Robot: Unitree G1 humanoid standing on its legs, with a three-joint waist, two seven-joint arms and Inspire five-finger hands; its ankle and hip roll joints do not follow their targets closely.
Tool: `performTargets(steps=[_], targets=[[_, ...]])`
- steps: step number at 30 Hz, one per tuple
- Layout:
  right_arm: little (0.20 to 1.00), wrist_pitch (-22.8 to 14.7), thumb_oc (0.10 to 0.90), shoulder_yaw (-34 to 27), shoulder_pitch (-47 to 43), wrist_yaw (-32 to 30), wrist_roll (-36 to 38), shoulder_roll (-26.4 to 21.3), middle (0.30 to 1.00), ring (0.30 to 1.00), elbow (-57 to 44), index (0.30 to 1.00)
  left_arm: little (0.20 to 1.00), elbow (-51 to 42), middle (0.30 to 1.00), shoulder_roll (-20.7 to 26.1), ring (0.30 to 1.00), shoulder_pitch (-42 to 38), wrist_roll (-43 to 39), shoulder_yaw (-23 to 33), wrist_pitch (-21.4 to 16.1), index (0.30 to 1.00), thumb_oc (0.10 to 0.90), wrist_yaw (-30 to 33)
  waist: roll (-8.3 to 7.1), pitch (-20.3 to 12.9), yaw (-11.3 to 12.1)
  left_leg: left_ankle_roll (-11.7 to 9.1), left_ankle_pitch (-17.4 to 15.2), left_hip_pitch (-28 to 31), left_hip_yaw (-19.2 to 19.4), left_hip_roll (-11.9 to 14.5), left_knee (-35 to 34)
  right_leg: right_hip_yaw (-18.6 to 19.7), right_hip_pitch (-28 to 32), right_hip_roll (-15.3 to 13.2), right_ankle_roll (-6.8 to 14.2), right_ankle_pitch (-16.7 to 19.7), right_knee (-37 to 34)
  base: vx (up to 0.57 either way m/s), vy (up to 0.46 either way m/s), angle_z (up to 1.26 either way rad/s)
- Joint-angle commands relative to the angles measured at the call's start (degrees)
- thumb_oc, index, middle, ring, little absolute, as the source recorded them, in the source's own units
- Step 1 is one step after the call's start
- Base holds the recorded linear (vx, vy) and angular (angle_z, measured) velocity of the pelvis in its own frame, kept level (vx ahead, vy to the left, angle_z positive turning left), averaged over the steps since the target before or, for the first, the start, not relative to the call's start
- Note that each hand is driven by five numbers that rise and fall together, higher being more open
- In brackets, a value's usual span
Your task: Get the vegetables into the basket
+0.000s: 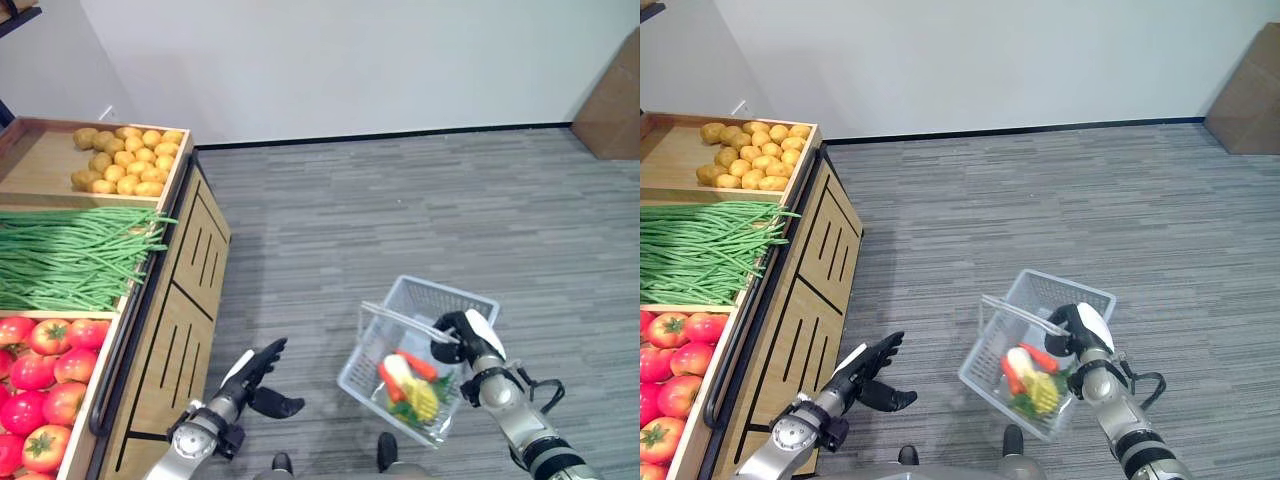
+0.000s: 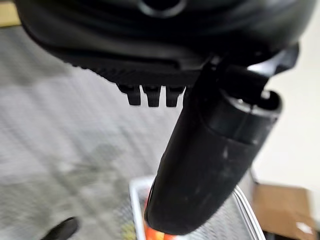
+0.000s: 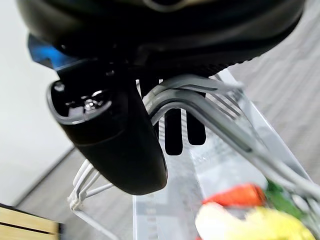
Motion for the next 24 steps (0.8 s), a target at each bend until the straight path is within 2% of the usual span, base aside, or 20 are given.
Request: performTargets(steps=[1, 3, 5, 7, 9, 11, 12, 15, 23, 24], targets=[[0.3, -4.54, 0.4, -6.56, -6.7, -6.62, 1.3, 0.08, 0.3, 0.3, -2.01, 0.3, 1.0, 3.05, 1.0, 0.21, 1.0, -3.52, 0.36, 1.77, -2.15, 1.0, 0.9, 3.19, -3.18, -4.1, 0.42, -0.98, 1.17, -3.21, -1.38, 0.33, 0.13, -1.84, 2.59, -3.97, 4.77, -2.36, 0.2, -0.02, -0.019, 0.13], [0.3, -4.24, 0.4, -7.88, -7.24, -7.65, 3.21, 0.48, 0.3, 0.3, 5.3, 0.3, 1.0, 13.28, 1.0, -2.68, 1.0, -4.66, 4.82, 3.62, -1.37, 1.0, 0.9, 5.68, -3.24, -3.55, 0.79, -1.01, 1.46, -3.7, -1.69, 0.38, 0.13, -2.07, 2.31, -3.86, 4.66, -2.33, 0.2, -0.02, -0.02, 0.1], [0.3, -3.83, 0.4, -8.13, -7.5, -7.65, 3.16, -0.08, 0.3, 0.3, 9.42, 0.3, 1.0, 20.54, 1.0, -4.21, 1.0, -5.56, 7.91, 5.11, -0.39, 1.0, 0.9, 7.37, -3.3, -3.18, 0.95, -1.09, 1.56, -3.94, -1.79, 0.51, 0.13, -2.15, 2.17, -3.79, 4.58, -2.28, 0.2, -0.01, -0.015, 0.03], [0.3, -3.96, 0.4, -8.36, -7.77, -7.83, 3.8, -0.26, 0.3, 0.3, 12.48, 0.3, 1.0, 24.03, 1.0, -4.92, 1.0, -6.09, 9.43, 5.66, -0.42, 1.0, 0.9, 8.3, -3.26, -3.0, 0.99, -1.14, 1.58, -3.94, -1.78, 0.53, 0.13, -2.19, 2.17, -3.74, 4.55, -2.28, 0.2, 0.0, -0.016, 0.06], [0.3, -3.64, 0.4, -8.57, -8.28, -8.01, 4.0, -1.21, 0.3, 0.3, 18.63, 0.3, 1.0, 33.99, 1.0, -6.37, 1.0, -7.24, 13.85, 7.86, 1.3, 1.0, 0.9, 11.24, -3.28, -2.61, 1.21, -1.36, 1.75, -4.25, -1.75, 0.7, 0.13, -2.23, 1.83, -3.56, 4.47, -2.25, 0.2, -0.01, -0.033, 0.07], [0.3, -3.61, 0.4, -8.23, -8.89, -8.03, 4.23, -1.29, 0.3, 0.3, 19.78, 0.3, 1.0, 35.96, 1.0, -6.67, 1.0, -7.67, 14.86, 7.97, 1.57, 1.0, 0.9, 12.0, -3.22, -2.4, 1.22, -1.41, 1.82, -4.34, -1.74, 0.75, 0.13, -2.21, 1.75, -3.5, 4.42, -2.24, 0.2, -0.01, -0.015, 0.02], [0.3, -3.3, 0.4, -8.42, -9.41, -8.43, 4.38, -1.69, 0.3, 0.3, 24.11, 0.3, 1.0, 39.89, 1.0, -7.11, 1.0, -7.84, 16.92, 9.03, 2.69, 1.0, 0.9, 13.33, -3.07, -2.13, 1.38, -1.54, 1.89, -4.61, -1.64, 0.84, 0.13, -2.21, 1.46, -3.41, 4.38, -2.2, 0.2, 0.0, 0.0, 0.0], [0.3, -2.46, 0.4, -8.85, -10.42, -8.42, 4.73, -2.56, 0.3, 0.3, 29.21, 0.3, 1.0, 42.31, 1.0, -7.62, 1.0, -7.54, 18.92, 8.92, 3.47, 1.0, 0.9, 13.56, -2.73, -1.73, 1.6, -1.64, 1.96, -5.03, -1.61, 1.01, 0.13, -2.07, 0.88, -3.31, 4.4, -2.2, 0.2, 0.0, -0.008, -0.01], [0.3, -2.11, 0.4, -10.66, -10.94, -8.45, 7.42, -3.08, 0.3, 0.3, 32.3, 0.3, 1.0, 43.13, 1.0, -9.39, 1.0, -6.93, 17.49, 9.36, 4.1, 1.0, 0.9, 13.72, -1.9, -1.22, 1.49, -1.85, 2.35, -5.73, -1.7, 1.37, 0.13, -2.05, 0.12, -2.98, 4.23, -2.18, 0.2, 0.0, -0.005, -0.01], [0.594, -1.72, 0.61, -10.27, -10.71, -8.2, 6.69, -3.25, 0.594, 0.594, 33.36, 0.594, 1.0, 43.19, 1.0, -9.86, 1.0, -6.8, 17.15, 9.34, 4.28, 1.0, 0.9, 13.73, -1.81, -1.25, 1.47, -1.89, 2.38, -5.69, -1.79, 1.39, 0.13, -2.07, 0.21, -2.88, 4.17, -2.32, 0.2, 0.0, 0.0, 0.0]])
